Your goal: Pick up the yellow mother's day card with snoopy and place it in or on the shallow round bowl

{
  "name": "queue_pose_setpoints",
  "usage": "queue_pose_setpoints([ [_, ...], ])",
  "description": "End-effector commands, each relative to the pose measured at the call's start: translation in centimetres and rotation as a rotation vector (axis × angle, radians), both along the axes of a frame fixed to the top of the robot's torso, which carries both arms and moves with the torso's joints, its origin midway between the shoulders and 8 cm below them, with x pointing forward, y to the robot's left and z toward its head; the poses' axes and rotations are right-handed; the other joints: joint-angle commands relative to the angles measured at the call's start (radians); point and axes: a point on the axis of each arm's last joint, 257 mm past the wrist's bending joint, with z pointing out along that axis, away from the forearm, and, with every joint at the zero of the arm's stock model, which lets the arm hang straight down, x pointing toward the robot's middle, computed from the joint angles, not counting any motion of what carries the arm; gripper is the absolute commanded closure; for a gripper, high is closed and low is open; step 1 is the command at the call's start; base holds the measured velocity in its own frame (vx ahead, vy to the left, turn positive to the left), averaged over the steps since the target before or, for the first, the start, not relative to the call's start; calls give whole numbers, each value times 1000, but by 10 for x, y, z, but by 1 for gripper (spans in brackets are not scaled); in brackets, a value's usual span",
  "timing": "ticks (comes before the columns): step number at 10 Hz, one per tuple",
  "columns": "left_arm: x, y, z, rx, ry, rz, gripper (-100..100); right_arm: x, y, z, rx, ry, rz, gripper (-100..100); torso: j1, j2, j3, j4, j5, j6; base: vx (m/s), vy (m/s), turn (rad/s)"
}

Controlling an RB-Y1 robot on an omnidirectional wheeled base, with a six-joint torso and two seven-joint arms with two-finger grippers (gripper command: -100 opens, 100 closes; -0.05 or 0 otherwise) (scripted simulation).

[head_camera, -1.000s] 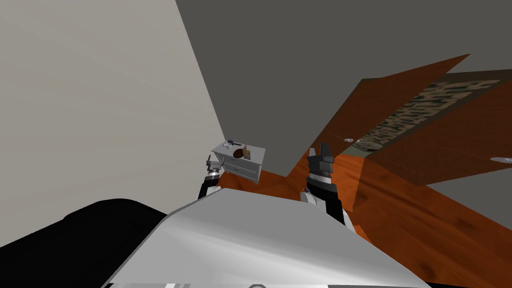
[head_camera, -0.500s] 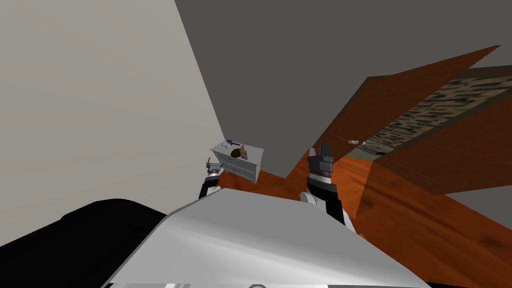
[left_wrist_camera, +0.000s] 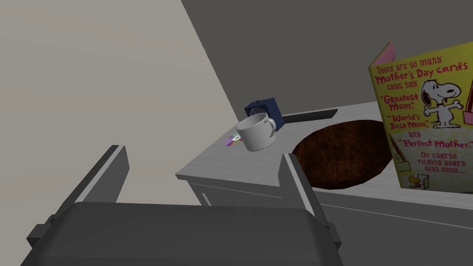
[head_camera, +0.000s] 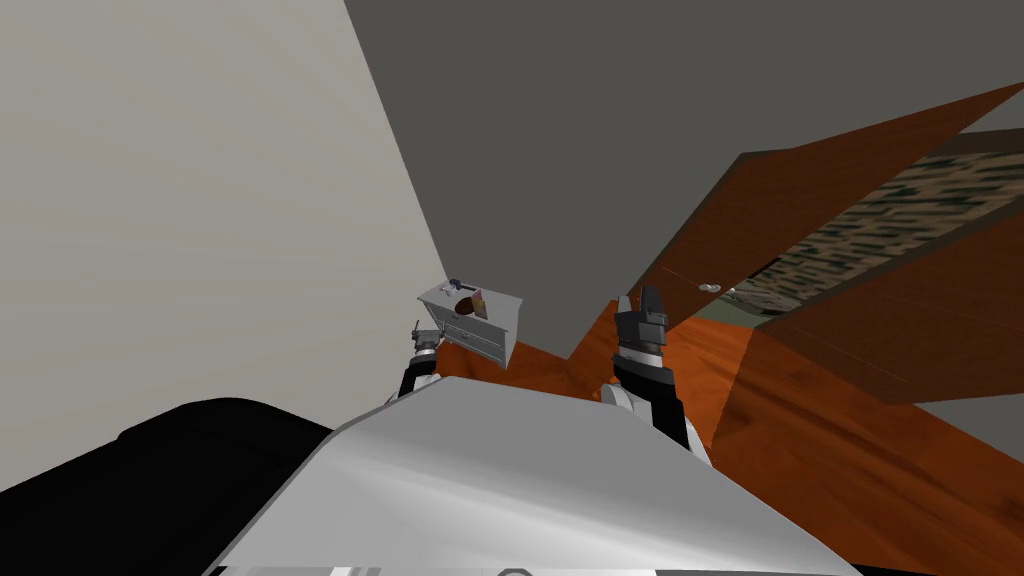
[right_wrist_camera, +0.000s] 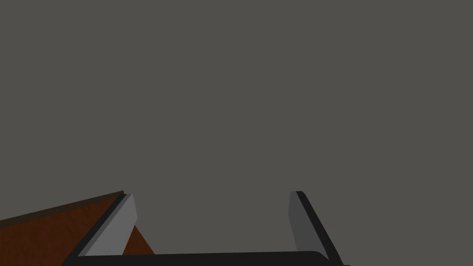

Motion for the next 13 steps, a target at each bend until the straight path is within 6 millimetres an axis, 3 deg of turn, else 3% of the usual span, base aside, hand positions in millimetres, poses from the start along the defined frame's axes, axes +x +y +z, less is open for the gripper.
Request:
queue_pose_setpoints([
  [1, -1, 4, -8, -36, 0, 4, -100, 0, 0, 0, 0, 0, 0, 0, 0, 0, 0, 0, 0, 0, 59, -102, 36],
  [6, -3, 28, -50, -236, -4, 37, -100, 0, 0, 0, 0, 0, 0, 0, 1, 1, 0, 0, 0, 0, 58, -152, 14],
  [13, -1, 47, -85, -457, -44, 67, -100, 0, 0, 0, 0, 0, 0, 0, 2, -3, -2, -1, 0, 0, 97, -128, -35],
])
